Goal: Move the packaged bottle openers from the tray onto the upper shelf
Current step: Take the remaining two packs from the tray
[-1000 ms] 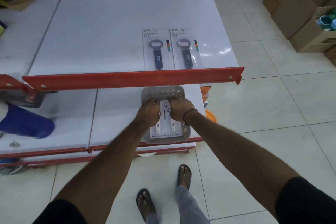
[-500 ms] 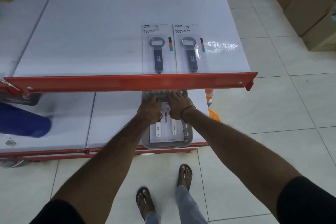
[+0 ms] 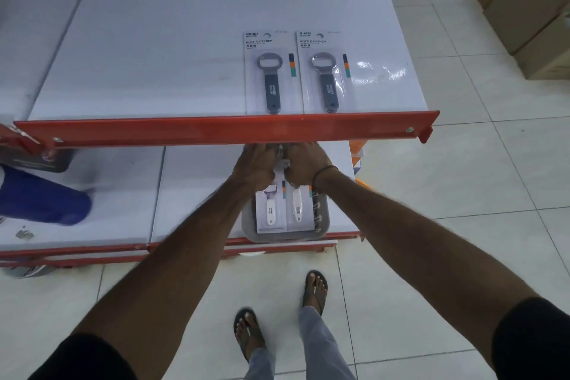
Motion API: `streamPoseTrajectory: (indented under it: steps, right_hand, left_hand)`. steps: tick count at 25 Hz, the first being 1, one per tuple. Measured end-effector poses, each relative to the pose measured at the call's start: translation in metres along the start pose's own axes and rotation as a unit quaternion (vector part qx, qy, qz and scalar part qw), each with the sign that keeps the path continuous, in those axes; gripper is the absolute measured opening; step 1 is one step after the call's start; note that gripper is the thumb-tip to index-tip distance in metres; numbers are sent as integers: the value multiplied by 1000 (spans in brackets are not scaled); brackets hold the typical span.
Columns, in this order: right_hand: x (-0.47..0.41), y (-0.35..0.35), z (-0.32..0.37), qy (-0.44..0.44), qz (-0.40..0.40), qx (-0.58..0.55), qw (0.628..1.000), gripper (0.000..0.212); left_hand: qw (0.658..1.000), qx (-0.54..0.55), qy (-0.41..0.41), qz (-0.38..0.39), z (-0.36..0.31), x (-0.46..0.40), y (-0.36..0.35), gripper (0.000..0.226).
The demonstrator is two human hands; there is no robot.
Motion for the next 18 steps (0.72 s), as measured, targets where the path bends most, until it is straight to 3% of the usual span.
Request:
streamPoseTrajectory:
  steps: [3,6,13,18]
  right_hand:
    - [28,10,5,-8,-73,-19,997,28]
    - [62,11,10,-23,-95,-37,995,29]
    - [134,31,45,-5,-163,-33,986,32]
    - [169,92,89,29,-276,-74,958,32]
  left_hand:
    - [993,59,-58,-78,-7,28,14,32]
    - [986,130,-26,-100,-11,65,27,23]
    - [984,47,-97,-140,-22,156,65,36]
    - [962,126,-135,-204,-16,197,133,31]
Point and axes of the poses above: each hand's wrist, its own x-axis away from the middle knuckle, its own y-axis out of the back of the hand, z = x × y, the point moved 1 cm from there along -x, towards the middle knuckle, and after that the axes turned 7 degrees about z, right-handed, at the moved point
